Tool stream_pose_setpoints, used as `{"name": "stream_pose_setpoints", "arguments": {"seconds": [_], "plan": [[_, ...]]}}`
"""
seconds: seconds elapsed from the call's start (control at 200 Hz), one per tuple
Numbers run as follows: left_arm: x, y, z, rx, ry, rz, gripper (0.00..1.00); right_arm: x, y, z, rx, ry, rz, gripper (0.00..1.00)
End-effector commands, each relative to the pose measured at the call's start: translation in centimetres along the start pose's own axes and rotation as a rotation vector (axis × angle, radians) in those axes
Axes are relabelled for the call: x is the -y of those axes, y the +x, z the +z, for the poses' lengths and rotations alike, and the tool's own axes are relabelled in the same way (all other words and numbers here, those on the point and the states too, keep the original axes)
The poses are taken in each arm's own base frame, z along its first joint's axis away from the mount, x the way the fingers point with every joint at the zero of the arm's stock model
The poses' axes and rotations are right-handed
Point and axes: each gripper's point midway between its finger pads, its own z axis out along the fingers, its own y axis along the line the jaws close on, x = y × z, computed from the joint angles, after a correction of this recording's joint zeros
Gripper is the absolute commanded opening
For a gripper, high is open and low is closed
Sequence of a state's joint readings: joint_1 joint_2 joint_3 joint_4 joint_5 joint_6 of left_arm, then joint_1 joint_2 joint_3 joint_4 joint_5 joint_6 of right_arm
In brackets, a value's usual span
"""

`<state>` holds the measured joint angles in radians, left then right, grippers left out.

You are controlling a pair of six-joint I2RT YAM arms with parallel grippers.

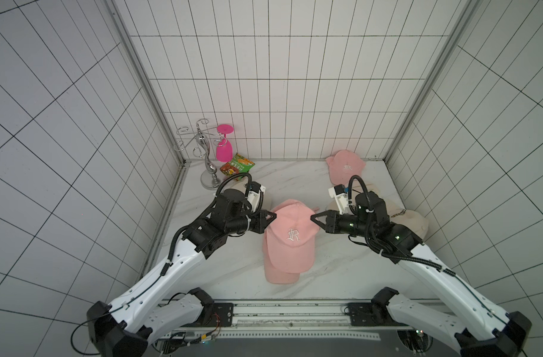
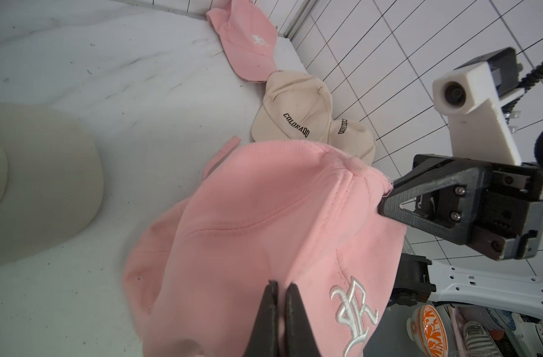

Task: Stack the baseball caps by color
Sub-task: Place the baseball cap on the baseball cap.

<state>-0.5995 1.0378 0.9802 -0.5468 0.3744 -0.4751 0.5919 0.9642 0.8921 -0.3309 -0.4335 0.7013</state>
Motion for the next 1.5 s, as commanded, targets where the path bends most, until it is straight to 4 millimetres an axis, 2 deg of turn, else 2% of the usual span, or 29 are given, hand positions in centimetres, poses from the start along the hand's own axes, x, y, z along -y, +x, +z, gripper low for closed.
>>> {"name": "stream_pose_setpoints", "arguments": {"seconds": [0.0,0.265,0.4,0.48,0.57,0.66,0.725,0.93,1.01,1.104,1.249,1.499], "plan": [[-5.3,0.5,-0.2,0.029,-0.219,-0.056,0.0,2.8,-0.3,1.0,0.064,0.093,0.041,0.0],[-9.1,2.5,1.6,0.031,-0.287,-0.091,0.0,6.6,2.4,4.5,-0.017,0.163,0.057,0.0],[-10.7,3.2,2.3,0.017,-0.333,-0.086,0.0,7.7,3.5,6.0,-0.032,0.167,0.077,0.0],[-10.3,3.5,2.8,-0.014,-0.308,-0.086,0.0,7.6,3.8,6.5,-0.044,0.157,0.09,0.0],[-8.3,4.0,3.8,-0.049,-0.175,-0.084,0.0,7.8,3.8,6.7,-0.035,0.169,0.094,0.0],[-7.4,4.3,4.6,-0.052,-0.1,-0.112,0.25,7.9,3.7,6.7,-0.023,0.174,0.097,0.0],[-7.7,4.1,4.9,-0.036,-0.101,-0.131,0.35,7.9,3.7,6.8,-0.022,0.173,0.099,0.0],[-7.3,4.8,6.4,-0.078,-0.038,-0.139,0.38,7.9,4.0,7.2,-0.032,0.174,0.099,0.0],[-7.3,5.5,7.0,-0.109,-0.012,-0.149,0.37,8.0,4.1,7.3,-0.037,0.179,0.102,0.0],[-7.5,6.4,7.4,-0.136,-0.011,-0.16,0.29,8.0,4.0,7.4,-0.034,0.182,0.107,0.0],[-7.7,6.7,7.1,-0.132,-0.018,-0.164,0.0,7.8,4.1,7.4,-0.036,0.178,0.113,0.0],[-5.9,5.6,4.6,-0.096,-0.006,-0.215,0.0,6.2,4.5,6.6,-0.049,0.202,0.109,0.0]]}}
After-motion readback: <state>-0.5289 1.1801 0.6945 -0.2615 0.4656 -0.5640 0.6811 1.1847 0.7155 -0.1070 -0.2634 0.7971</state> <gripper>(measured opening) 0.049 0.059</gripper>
